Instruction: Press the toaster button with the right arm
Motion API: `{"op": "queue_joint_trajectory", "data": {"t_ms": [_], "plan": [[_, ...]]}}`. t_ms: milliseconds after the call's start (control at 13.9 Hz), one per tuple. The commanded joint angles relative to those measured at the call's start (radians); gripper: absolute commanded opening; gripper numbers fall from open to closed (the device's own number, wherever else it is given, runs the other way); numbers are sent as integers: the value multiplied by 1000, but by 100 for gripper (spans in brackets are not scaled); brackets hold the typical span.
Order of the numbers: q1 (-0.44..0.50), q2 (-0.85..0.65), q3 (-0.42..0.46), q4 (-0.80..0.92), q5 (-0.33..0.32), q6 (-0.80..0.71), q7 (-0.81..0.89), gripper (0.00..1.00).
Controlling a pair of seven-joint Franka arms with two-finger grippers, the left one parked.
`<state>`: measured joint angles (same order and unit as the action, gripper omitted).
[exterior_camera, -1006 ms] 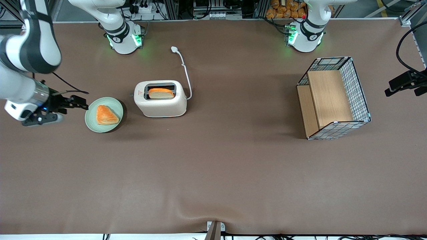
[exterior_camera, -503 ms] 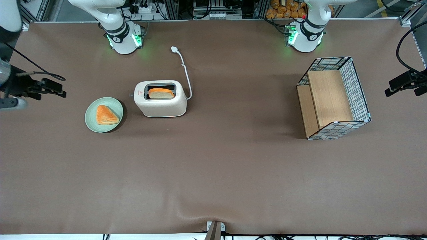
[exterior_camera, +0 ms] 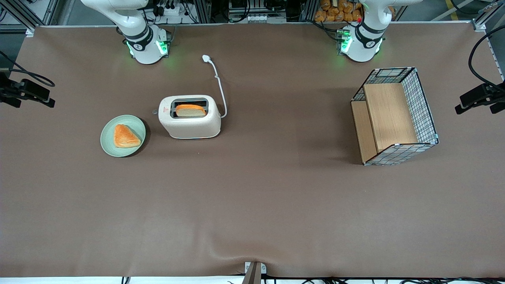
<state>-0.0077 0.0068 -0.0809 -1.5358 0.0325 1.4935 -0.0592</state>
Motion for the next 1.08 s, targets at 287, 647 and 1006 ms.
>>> {"op": "queue_joint_trajectory", "data": {"t_ms": [287, 647, 1006], "plan": [[-8, 21, 10, 29, -22, -21, 50, 100], [-9, 21, 10, 23, -22, -33, 88, 100], [-6, 21, 10, 25, -22, -44, 124, 100]]}}
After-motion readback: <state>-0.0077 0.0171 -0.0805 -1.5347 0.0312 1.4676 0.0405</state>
